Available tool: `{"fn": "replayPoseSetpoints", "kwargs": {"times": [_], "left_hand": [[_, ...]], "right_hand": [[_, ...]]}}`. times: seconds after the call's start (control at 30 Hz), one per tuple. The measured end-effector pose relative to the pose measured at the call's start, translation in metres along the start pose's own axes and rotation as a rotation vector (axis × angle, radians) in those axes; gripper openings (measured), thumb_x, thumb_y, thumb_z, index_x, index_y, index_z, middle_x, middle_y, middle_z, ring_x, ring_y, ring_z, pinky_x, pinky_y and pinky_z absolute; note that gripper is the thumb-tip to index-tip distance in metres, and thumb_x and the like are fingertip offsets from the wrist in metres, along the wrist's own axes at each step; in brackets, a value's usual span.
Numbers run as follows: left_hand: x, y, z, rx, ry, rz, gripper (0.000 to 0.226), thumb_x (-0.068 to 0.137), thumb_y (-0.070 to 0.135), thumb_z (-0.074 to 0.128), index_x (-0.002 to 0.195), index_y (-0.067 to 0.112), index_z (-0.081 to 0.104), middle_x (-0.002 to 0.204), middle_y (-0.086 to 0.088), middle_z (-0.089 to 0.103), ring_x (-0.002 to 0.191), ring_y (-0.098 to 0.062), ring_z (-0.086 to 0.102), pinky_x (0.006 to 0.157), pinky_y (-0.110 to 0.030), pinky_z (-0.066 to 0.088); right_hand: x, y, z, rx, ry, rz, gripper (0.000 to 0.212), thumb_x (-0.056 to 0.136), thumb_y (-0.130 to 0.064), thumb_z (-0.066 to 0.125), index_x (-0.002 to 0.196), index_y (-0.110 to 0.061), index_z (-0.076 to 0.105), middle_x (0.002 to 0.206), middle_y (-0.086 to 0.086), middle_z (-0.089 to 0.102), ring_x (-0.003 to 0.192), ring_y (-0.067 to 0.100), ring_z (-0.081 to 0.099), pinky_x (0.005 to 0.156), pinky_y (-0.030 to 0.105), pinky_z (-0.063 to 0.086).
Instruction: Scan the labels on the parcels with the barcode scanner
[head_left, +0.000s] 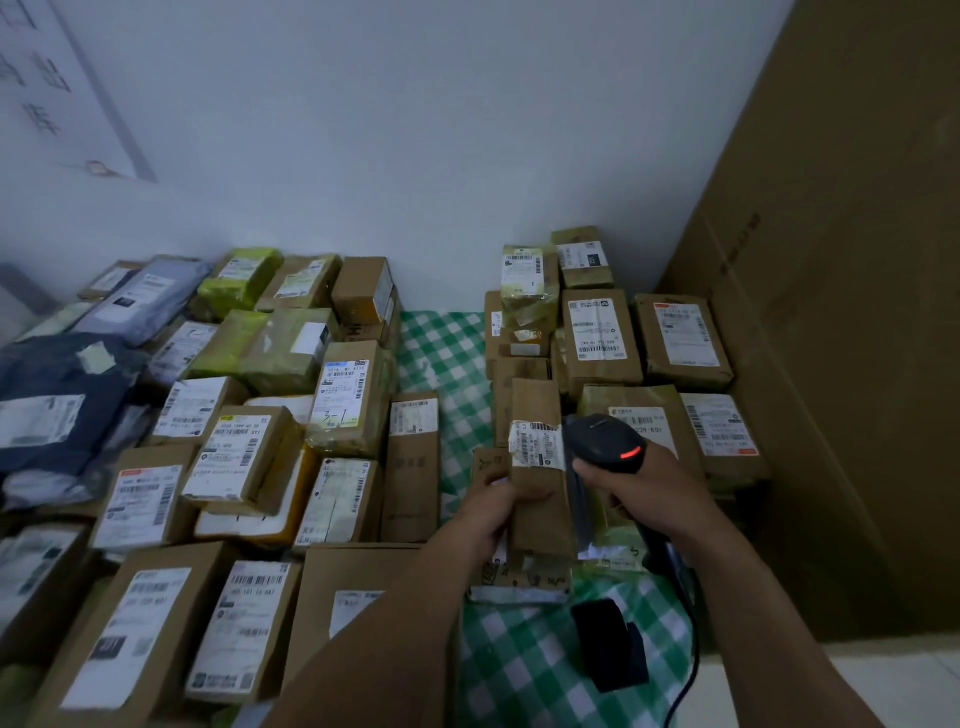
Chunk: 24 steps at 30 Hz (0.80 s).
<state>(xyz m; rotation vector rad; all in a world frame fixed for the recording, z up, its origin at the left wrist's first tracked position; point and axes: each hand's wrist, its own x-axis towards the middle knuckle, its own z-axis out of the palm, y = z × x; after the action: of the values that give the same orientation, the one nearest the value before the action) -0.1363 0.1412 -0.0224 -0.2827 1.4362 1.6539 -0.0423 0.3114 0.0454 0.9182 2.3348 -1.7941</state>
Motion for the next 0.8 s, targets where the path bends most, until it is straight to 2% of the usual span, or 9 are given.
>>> {"fn": "replayPoseSetpoints", "kwargs": {"times": [0.13, 0.23, 0.3, 0.4, 0.47, 0.53, 0.63, 0.73, 0.8], "left_hand": [[-0.015, 0.004, -0.008, -0.078, 0.014, 0.119, 0.062, 0.076, 0.002, 0.087, 0.130, 0.018, 0.062, 0.114, -0.011, 0.077, 0.107, -0.032, 0.073, 0.096, -0.052, 0.058], [-0.031, 0.008, -0.009, -0.134, -0.014, 0.242, 0.061, 0.079, -0.003, 0.081, 0.129, 0.025, 0.059, 0.116, -0.011, 0.076, 0.108, -0.030, 0.073, 0.093, -0.049, 0.059], [-0.039, 0.011, -0.008, -0.171, -0.014, 0.291, 0.067, 0.077, 0.001, 0.083, 0.134, 0.028, 0.057, 0.117, -0.009, 0.076, 0.108, -0.028, 0.073, 0.090, -0.046, 0.060], [-0.048, 0.018, -0.005, -0.178, 0.006, 0.315, 0.056, 0.081, 0.025, 0.080, 0.134, 0.024, 0.060, 0.118, -0.008, 0.076, 0.109, -0.028, 0.073, 0.092, -0.050, 0.059], [-0.051, 0.022, -0.004, -0.162, 0.035, 0.305, 0.059, 0.084, 0.050, 0.073, 0.133, 0.019, 0.063, 0.120, -0.011, 0.075, 0.111, -0.030, 0.072, 0.095, -0.055, 0.058], [-0.052, 0.027, -0.002, -0.110, 0.080, 0.319, 0.064, 0.082, 0.067, 0.067, 0.128, 0.023, 0.066, 0.118, -0.009, 0.075, 0.108, -0.027, 0.073, 0.092, -0.051, 0.059], [-0.053, 0.035, -0.001, 0.037, 0.184, 0.344, 0.058, 0.082, 0.076, 0.063, 0.118, 0.030, 0.063, 0.112, 0.003, 0.074, 0.100, -0.014, 0.071, 0.086, -0.039, 0.057], [-0.053, 0.037, 0.002, 0.123, 0.255, 0.370, 0.071, 0.067, 0.085, 0.069, 0.113, 0.032, 0.062, 0.121, 0.003, 0.069, 0.114, -0.017, 0.064, 0.103, -0.048, 0.050], [-0.052, 0.037, 0.002, 0.144, 0.274, 0.379, 0.068, 0.065, 0.084, 0.069, 0.110, 0.033, 0.063, 0.120, 0.001, 0.070, 0.114, -0.022, 0.065, 0.104, -0.054, 0.050]], "right_hand": [[-0.003, -0.003, 0.008, 0.057, 0.028, -0.053, 0.043, 0.087, -0.035, 0.083, 0.126, -0.030, 0.068, 0.101, -0.003, 0.076, 0.086, 0.013, 0.071, 0.069, 0.030, 0.055], [-0.005, -0.005, 0.021, 0.136, 0.033, -0.121, 0.050, 0.085, -0.032, 0.085, 0.131, -0.035, 0.065, 0.116, -0.016, 0.071, 0.104, 0.001, 0.065, 0.084, 0.027, 0.052], [-0.006, -0.008, 0.028, 0.184, 0.051, -0.149, 0.047, 0.083, -0.026, 0.087, 0.121, -0.042, 0.065, 0.114, -0.021, 0.069, 0.106, 0.001, 0.064, 0.090, 0.033, 0.053], [-0.006, -0.013, 0.029, 0.184, 0.061, -0.191, 0.049, 0.080, -0.018, 0.089, 0.109, -0.047, 0.063, 0.108, -0.021, 0.070, 0.095, -0.003, 0.066, 0.084, 0.032, 0.055], [-0.007, -0.014, 0.029, 0.154, 0.066, -0.213, 0.052, 0.078, -0.014, 0.090, 0.113, -0.042, 0.064, 0.108, -0.018, 0.071, 0.088, -0.008, 0.067, 0.078, 0.026, 0.054], [-0.008, -0.013, 0.029, 0.129, 0.082, -0.228, 0.059, 0.077, -0.011, 0.091, 0.120, -0.038, 0.061, 0.110, -0.019, 0.070, 0.092, -0.007, 0.067, 0.080, 0.024, 0.054], [-0.012, -0.010, 0.033, 0.103, 0.103, -0.254, 0.062, 0.074, -0.008, 0.092, 0.122, -0.032, 0.061, 0.110, -0.016, 0.070, 0.097, -0.003, 0.066, 0.075, 0.012, 0.050], [-0.014, -0.008, 0.037, 0.101, 0.117, -0.274, 0.062, 0.071, -0.008, 0.093, 0.119, -0.031, 0.063, 0.108, -0.016, 0.071, 0.094, -0.008, 0.067, 0.076, 0.011, 0.051], [-0.015, -0.008, 0.037, 0.099, 0.123, -0.283, 0.061, 0.071, -0.006, 0.093, 0.118, -0.031, 0.063, 0.106, -0.016, 0.071, 0.090, -0.012, 0.066, 0.076, 0.012, 0.053]]}}
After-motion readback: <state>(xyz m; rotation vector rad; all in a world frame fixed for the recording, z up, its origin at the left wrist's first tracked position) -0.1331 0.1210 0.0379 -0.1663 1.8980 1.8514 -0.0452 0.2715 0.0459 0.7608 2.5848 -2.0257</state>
